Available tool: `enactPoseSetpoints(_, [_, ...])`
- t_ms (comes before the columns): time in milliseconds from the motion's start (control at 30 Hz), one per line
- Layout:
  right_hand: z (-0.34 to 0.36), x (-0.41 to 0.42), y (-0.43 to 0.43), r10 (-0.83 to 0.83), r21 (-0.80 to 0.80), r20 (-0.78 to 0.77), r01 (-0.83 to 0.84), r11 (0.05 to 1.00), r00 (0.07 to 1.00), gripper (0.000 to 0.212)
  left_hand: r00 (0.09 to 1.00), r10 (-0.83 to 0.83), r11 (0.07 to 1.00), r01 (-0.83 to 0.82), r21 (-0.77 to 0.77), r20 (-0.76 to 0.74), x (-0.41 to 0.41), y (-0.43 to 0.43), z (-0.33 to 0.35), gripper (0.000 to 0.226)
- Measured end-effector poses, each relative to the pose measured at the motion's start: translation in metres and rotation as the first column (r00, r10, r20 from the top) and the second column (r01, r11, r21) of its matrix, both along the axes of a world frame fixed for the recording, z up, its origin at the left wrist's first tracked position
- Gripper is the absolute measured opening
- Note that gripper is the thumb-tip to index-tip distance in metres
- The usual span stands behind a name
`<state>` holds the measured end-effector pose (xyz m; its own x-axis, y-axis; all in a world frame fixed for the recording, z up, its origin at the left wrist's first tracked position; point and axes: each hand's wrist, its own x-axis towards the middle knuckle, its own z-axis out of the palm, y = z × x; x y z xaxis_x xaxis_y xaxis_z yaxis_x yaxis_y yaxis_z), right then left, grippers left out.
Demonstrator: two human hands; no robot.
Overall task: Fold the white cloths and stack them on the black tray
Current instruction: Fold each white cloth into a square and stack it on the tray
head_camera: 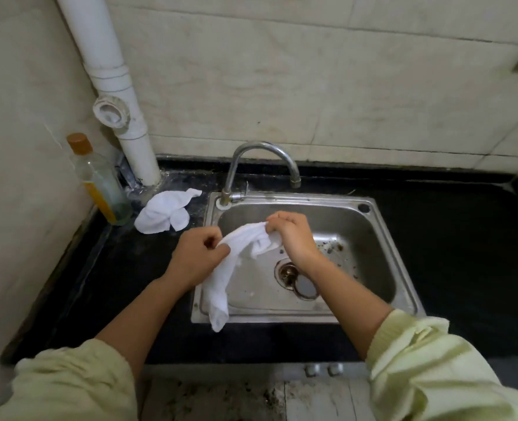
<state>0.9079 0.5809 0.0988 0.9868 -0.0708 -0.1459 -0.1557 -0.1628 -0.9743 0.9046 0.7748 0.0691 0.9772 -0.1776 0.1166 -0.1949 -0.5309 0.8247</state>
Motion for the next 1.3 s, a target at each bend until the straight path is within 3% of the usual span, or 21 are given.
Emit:
enactPoseSetpoints(200, [0.017, -0.023, -0.112, -0.158, -0.074, -0.013, 0.157, 0.985, 0.987, 0.021, 0.988, -0.148, 0.989, 0.148, -0.007, 0.043, 0.016, -0.095, 0.019, 0.014])
enactPoseSetpoints(333, [0.024, -0.045, -0.193, -0.25, -0.118, 0.001, 0.248, 0.961, 0.968, 0.036, 0.967, -0.247, 0.969, 0.245, 0.045, 0.06, 0.014, -0.175, 0.034, 0.014])
enactPoseSetpoints(433, [0.031, -0.064, -0.246, -0.318, -0.103, 0.015, 0.318, 0.942, 0.948, 0.015, 0.947, -0.316, 0.949, 0.315, 0.033, 0.062, 0.013, -0.227, 0.041, 0.016])
enactPoseSetpoints(667, [0.046, -0.123, -0.391, -0.43, -0.081, 0.03, 0.431, 0.899, 0.902, 0.016, 0.908, -0.401, 0.914, 0.405, -0.007, 0.122, -0.019, -0.382, 0.062, 0.038])
enactPoseSetpoints(867, [0.047, -0.173, -0.504, -0.541, -0.071, -0.009, 0.539, 0.839, 0.841, 0.011, 0.862, -0.491, 0.87, 0.479, 0.119, 0.124, -0.037, -0.493, 0.067, 0.026])
enactPoseSetpoints(1000, [0.048, -0.213, -0.576, -0.623, -0.094, -0.03, 0.618, 0.78, 0.782, 0.007, 0.814, -0.576, 0.817, 0.57, 0.083, 0.074, -0.049, -0.564, 0.07, 0.02])
enactPoseSetpoints(1300, [0.031, -0.247, -0.66, -0.723, -0.106, -0.008, 0.718, 0.687, 0.691, 0.014, 0.773, -0.633, 0.761, 0.609, 0.221, 0.048, -0.039, -0.672, 0.061, 0.011])
